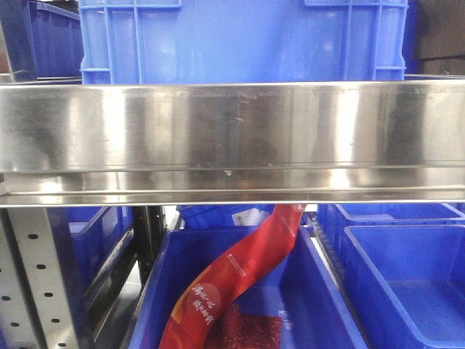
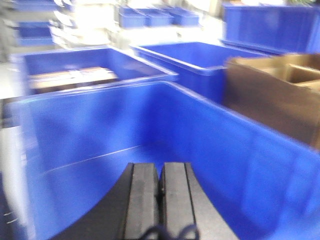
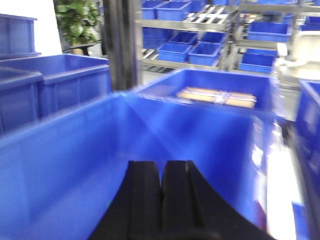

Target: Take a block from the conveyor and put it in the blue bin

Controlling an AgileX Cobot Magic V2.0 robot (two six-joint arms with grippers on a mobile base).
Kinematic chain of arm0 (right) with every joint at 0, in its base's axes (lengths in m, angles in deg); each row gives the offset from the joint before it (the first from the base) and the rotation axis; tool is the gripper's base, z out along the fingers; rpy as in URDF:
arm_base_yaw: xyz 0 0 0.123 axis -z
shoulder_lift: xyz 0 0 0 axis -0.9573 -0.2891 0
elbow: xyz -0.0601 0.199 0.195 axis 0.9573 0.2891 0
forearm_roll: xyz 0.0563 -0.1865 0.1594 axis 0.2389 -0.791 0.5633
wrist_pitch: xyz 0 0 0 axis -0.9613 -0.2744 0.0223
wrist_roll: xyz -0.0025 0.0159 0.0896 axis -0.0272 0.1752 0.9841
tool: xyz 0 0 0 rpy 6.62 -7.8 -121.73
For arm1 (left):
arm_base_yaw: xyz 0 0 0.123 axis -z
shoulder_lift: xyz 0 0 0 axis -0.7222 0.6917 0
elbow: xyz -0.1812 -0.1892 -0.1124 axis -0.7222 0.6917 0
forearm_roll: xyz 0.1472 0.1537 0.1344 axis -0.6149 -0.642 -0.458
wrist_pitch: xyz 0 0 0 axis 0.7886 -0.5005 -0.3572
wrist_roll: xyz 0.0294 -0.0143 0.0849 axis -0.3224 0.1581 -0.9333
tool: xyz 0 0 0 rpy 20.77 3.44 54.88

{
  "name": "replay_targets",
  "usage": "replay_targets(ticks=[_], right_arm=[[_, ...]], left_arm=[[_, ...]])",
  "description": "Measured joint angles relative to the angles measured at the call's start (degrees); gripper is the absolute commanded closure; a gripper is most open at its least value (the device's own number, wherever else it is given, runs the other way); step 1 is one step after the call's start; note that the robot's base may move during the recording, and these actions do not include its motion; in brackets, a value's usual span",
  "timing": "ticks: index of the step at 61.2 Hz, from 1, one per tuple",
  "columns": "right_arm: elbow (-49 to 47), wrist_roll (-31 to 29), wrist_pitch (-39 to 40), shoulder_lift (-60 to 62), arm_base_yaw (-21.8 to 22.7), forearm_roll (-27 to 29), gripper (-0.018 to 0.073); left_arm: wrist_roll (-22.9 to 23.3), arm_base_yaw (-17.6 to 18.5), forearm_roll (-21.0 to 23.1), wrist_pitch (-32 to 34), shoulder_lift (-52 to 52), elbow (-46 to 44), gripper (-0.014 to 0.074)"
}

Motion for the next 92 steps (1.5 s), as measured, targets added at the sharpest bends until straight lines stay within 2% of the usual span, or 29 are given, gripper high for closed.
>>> replay_targets(ticks=[17, 29, 37, 55, 82, 92], right_arm=[[19.2, 0.0, 5.3, 14.9, 0.1, 0.1, 0.0719], [30.1, 0.0, 6.3, 24.8, 0.1, 0.1, 0.0719], [33.7, 0.0, 5.3, 30.1, 0.1, 0.1, 0.0719], [34.3, 0.0, 4.2, 36.8, 0.1, 0.1, 0.0719], [34.3, 0.0, 3.6, 37.5, 0.3, 0.1, 0.0719], [36.7, 0.0, -3.7, 44.1, 5.5, 0.1, 0.0719]], left_arm=[[0.0, -4.5, 1.7, 5.8, -16.8, 22.6, 0.0707], [0.0, -7.9, 1.9, 6.3, -29.6, 35.5, 0.0707], [0.0, -9.0, 2.0, 6.3, -38.0, 41.3, 0.0707], [0.0, -9.0, 2.1, 7.0, -51.2, 44.2, 0.0707], [0.0, -9.0, 2.1, 7.5, -54.6, 44.3, 0.0707], [0.0, -9.0, 2.1, 7.6, -54.6, 44.3, 0.0707]])
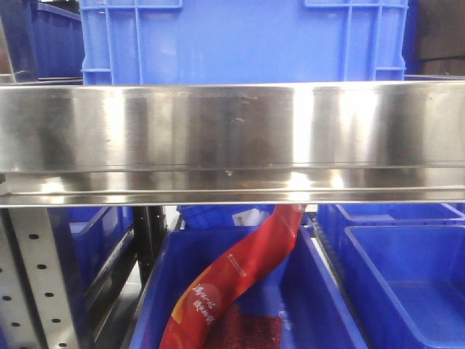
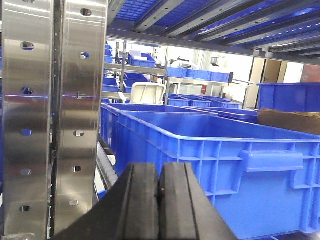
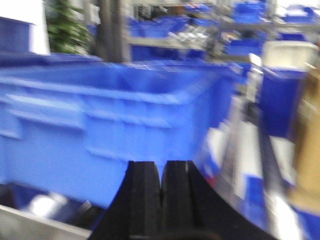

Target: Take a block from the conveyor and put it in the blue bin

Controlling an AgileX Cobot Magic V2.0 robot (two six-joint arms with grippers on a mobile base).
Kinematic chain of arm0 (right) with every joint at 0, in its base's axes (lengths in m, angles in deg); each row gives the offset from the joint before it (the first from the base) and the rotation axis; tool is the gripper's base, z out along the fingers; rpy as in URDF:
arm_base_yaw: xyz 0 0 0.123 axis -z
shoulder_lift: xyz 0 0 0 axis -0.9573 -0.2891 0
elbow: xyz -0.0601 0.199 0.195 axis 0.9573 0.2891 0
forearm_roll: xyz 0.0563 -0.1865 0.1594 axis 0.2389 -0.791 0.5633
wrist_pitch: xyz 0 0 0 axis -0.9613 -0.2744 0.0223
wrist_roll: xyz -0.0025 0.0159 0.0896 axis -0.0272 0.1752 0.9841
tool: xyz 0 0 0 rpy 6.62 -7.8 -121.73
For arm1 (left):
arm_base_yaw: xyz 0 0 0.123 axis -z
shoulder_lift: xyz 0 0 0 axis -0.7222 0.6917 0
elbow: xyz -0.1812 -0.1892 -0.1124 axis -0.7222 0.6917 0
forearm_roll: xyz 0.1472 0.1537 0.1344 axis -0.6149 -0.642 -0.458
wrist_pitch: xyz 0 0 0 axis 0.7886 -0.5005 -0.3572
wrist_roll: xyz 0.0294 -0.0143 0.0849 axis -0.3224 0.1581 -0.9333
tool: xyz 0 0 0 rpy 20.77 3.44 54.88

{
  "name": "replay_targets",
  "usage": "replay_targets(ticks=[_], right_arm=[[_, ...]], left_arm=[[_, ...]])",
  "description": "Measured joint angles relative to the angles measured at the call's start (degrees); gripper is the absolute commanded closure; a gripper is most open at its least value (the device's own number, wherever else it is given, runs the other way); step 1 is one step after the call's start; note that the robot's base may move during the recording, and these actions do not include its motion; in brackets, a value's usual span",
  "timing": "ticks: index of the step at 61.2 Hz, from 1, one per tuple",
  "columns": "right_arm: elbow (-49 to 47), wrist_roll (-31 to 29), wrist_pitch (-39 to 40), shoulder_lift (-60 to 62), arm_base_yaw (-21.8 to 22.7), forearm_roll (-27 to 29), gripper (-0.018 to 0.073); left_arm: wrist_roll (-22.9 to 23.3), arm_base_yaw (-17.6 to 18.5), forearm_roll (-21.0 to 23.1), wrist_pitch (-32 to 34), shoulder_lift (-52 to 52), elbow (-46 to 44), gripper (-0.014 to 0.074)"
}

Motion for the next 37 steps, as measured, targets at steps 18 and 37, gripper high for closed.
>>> replay_targets(ticks=[18, 37], right_arm=[[16.3, 0.0, 3.8, 13.5, 11.0, 0.0, 0.0719], [25.3, 0.0, 10.0, 22.3, 12.6, 0.1, 0.0719]], left_arm=[[0.0, 0.0, 0.1, 0.0, 0.0, 0.1, 0.0707], [0.0, 0.0, 0.1, 0.1, -0.1, 0.1, 0.0707]])
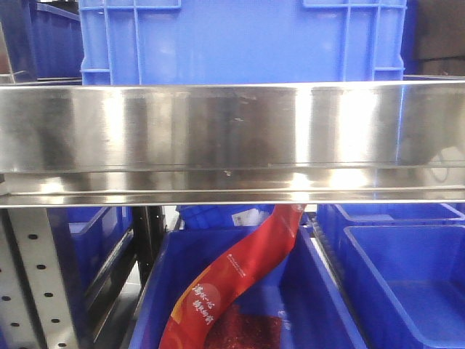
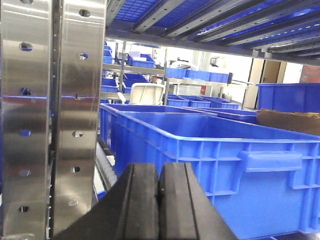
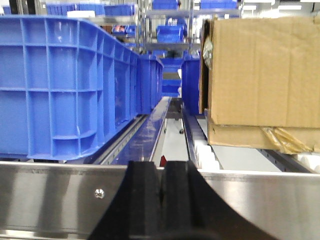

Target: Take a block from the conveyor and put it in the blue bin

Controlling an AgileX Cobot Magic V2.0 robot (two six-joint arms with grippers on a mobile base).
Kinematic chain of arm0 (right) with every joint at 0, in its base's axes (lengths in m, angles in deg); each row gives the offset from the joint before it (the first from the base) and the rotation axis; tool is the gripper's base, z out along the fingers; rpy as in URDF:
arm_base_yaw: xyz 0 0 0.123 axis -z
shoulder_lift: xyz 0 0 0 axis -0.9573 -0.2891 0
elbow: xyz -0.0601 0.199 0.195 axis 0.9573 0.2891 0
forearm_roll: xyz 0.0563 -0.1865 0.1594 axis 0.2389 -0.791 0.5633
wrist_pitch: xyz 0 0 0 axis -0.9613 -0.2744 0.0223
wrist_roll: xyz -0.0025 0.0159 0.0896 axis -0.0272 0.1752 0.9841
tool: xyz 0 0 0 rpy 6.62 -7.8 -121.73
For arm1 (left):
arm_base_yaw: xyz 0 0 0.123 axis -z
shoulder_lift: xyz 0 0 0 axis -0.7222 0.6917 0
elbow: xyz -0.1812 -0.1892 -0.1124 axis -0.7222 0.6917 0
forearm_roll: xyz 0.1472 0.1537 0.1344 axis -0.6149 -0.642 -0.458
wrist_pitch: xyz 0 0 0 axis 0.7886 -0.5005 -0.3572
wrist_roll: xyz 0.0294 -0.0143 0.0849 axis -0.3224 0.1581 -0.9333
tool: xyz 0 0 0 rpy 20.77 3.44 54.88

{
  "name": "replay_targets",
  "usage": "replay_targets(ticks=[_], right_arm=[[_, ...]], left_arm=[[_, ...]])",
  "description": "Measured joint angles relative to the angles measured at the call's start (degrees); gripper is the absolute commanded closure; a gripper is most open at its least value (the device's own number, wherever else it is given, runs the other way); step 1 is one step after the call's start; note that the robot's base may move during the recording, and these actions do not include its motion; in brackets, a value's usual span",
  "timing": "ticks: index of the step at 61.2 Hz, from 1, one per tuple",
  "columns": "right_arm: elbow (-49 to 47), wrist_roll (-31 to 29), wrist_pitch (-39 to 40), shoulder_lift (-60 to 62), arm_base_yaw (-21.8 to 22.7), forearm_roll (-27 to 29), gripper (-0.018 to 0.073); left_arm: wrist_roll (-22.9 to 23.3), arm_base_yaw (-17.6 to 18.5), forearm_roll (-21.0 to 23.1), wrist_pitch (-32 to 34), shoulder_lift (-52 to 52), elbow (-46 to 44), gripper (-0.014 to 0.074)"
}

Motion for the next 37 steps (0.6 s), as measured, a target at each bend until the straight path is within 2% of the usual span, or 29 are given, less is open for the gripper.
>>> replay_targets(ticks=[14, 37], right_arm=[[0.1, 0.0, 0.1, 0.1, 2.6, 0.0, 0.0719], [0.1, 0.0, 0.3, 0.1, 2.7, 0.0, 0.0719]], left_arm=[[0.0, 0.0, 0.0, 0.2, 0.0, 0.0, 0.0707], [0.0, 0.0, 0.0, 0.2, 0.0, 0.0, 0.0707]])
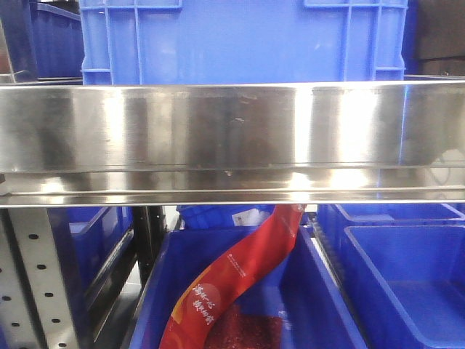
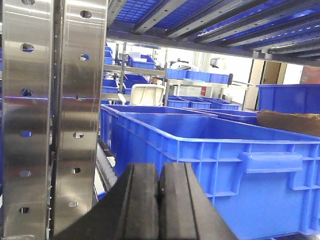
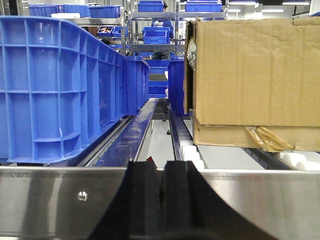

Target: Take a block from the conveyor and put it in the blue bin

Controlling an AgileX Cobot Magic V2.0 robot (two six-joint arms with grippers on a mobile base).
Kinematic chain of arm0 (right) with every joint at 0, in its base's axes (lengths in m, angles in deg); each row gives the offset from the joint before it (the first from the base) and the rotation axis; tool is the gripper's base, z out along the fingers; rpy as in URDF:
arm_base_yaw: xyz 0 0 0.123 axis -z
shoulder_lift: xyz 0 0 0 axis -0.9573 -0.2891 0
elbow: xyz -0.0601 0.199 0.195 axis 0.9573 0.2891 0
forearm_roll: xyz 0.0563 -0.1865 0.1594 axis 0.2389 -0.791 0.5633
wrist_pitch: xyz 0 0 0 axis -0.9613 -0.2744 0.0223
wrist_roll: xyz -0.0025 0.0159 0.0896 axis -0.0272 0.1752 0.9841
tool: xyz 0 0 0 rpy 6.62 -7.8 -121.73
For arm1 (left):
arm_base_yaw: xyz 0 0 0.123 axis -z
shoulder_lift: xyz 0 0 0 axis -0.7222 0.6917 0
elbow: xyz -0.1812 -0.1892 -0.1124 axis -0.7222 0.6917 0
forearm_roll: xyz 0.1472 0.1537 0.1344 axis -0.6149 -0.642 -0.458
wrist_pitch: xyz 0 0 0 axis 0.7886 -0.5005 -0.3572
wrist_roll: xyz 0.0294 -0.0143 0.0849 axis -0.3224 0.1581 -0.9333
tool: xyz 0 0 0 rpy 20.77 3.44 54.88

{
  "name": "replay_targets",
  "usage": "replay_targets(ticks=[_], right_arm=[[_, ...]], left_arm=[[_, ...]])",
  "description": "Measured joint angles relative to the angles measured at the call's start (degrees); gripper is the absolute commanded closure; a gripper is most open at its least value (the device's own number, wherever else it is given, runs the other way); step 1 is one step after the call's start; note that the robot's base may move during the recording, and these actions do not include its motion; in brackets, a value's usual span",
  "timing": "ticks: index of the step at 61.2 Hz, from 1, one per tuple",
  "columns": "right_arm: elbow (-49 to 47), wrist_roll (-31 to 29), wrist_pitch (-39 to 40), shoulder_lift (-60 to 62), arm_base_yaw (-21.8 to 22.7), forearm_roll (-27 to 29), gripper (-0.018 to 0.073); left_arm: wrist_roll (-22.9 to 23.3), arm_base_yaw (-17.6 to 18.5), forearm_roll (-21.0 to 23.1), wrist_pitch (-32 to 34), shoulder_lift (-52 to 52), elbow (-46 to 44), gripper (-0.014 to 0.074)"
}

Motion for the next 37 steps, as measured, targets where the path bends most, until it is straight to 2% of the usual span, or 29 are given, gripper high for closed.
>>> replay_targets(ticks=[31, 37], right_arm=[[0.0, 0.0, 0.0, 0.0, 0.0, 0.0, 0.0719], [0.0, 0.0, 0.0, 0.0, 0.0, 0.0, 0.0719]], left_arm=[[0.0, 0.0, 0.0, 0.1, -0.1, 0.5, 0.0707], [0.0, -0.7, -1.5, 1.3, -1.2, 2.1, 0.0707]])
